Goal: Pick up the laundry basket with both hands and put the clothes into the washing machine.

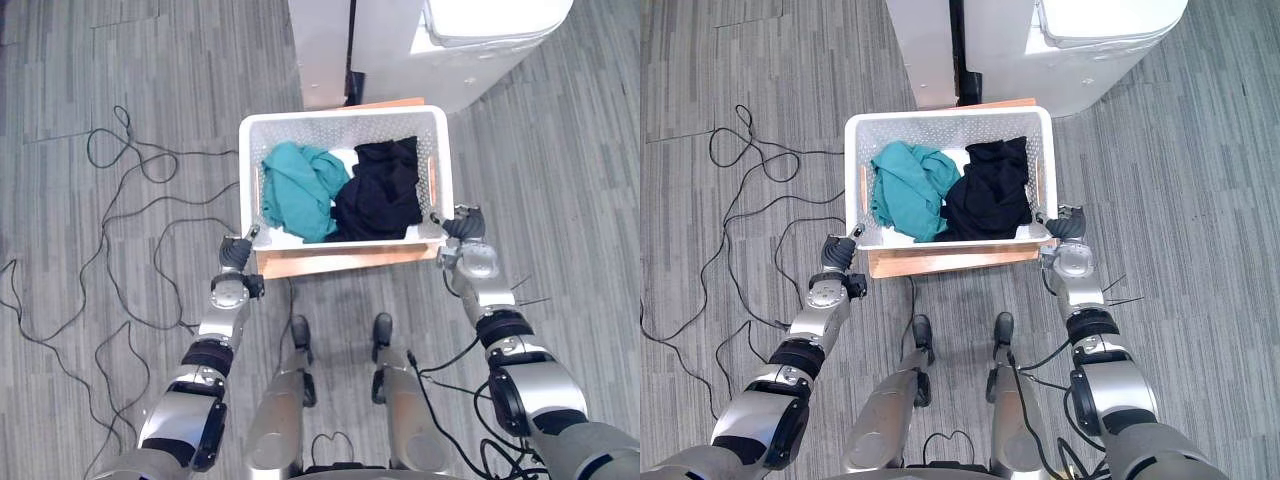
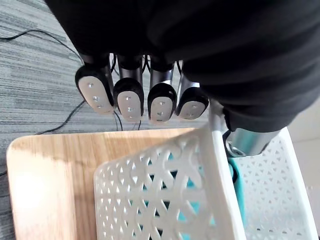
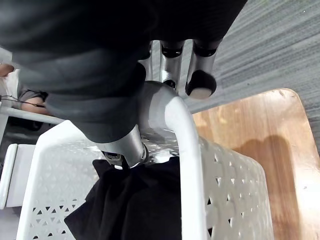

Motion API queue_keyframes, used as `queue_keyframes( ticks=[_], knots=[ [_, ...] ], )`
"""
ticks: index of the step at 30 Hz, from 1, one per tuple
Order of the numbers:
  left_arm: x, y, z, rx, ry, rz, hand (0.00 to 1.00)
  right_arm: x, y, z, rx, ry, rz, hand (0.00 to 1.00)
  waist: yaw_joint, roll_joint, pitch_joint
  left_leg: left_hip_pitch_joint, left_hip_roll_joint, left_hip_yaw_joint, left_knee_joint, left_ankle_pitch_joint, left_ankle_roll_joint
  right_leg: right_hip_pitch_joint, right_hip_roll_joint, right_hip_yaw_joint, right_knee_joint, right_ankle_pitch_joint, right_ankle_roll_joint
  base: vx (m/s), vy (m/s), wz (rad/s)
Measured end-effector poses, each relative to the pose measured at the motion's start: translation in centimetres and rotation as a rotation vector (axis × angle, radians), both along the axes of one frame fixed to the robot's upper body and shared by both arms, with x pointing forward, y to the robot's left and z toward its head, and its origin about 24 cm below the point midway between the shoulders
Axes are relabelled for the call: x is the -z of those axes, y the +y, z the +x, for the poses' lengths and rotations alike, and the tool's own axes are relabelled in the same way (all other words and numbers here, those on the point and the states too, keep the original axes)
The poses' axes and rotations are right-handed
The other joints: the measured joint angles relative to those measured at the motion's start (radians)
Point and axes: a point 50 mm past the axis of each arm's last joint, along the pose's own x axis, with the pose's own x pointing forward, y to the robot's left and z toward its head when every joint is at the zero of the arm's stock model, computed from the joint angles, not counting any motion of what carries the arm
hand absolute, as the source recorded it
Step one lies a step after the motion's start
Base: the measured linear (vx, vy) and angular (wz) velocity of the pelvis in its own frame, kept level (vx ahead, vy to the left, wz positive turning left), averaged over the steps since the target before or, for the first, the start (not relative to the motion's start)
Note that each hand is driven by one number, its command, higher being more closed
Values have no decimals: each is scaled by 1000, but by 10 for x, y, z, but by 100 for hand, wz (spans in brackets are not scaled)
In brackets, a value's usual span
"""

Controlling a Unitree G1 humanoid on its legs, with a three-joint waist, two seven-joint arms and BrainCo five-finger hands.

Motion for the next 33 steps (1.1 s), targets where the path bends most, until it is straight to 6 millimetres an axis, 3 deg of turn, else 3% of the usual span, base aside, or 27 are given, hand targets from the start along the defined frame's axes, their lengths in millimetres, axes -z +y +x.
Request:
queue_keyframes(
  ticks=[3, 9, 14, 20, 24, 29, 30, 31, 32, 33],
  knots=[
    [9, 0, -9, -3, 24, -8, 100, 13, 1, -9, 10, 24, 18, 100, -1, 0, 0, 26, 0, 1, -12, 0, 0, 29, 2, 1, -18, 2, 0, 48, 10, -1],
    [17, -9, -34, 30, 9, -31, 100, 20, -2, -30, 41, -17, 48, 100, -2, 0, 0, 42, 0, -9, -19, -1, -1, 55, 5, 0, -39, 3, 1, 54, 5, 1],
    [34, -12, -81, 34, 34, -88, 100, 31, -6, -69, 73, -52, 58, 100, -2, -1, -7, 133, 3, -1, -42, -23, -13, 138, 11, 25, -68, -4, 9, 56, 10, -11],
    [49, -16, -127, 44, 87, -149, 100, 51, -7, -114, 81, -10, 46, 100, -4, -3, -127, 203, 12, 70, -13, -85, -18, 192, 21, 98, -89, -11, 19, 68, 13, -35],
    [38, -21, -134, 56, 41, -181, 100, 37, -11, -127, 80, -71, 26, 100, -19, -5, -177, 225, 18, 132, 29, -130, -18, 195, 26, 159, -84, -12, 22, 44, 15, -51],
    [24, -22, -134, 62, -19, -185, 100, 25, -10, -136, 79, -134, 17, 100, -37, -10, -193, 253, 49, 320, 153, -239, -12, 161, 53, 290, -67, 27, 52, -23, 40, -110],
    [24, -21, -135, 60, -21, -184, 100, 25, -9, -136, 81, -134, 22, 100, -39, -11, -195, 256, 56, 350, 166, -249, -13, 151, 60, 273, -86, 56, 47, -64, 22, -147],
    [24, -18, -135, 52, -20, -177, 100, 27, -7, -137, 81, -131, 37, 100, -41, -24, -204, 268, 76, 432, 175, -264, -8, 156, 60, 146, -147, 60, 3, -69, -25, -152],
    [24, -19, -135, 42, -21, -188, 100, 28, -5, -137, 89, -128, 52, 100, -54, -13, -208, 278, 92, 490, 180, -271, -4, 151, 35, -28, -144, 2, -67, -51, -5, -158],
    [24, -19, -135, 40, -23, -189, 100, 29, -6, -137, 90, -125, 51, 100, -56, -8, -207, 291, 107, 525, 180, -273, -8, 149, 21, -141, -131, -22, -103, -17, -1, -164]
  ],
)
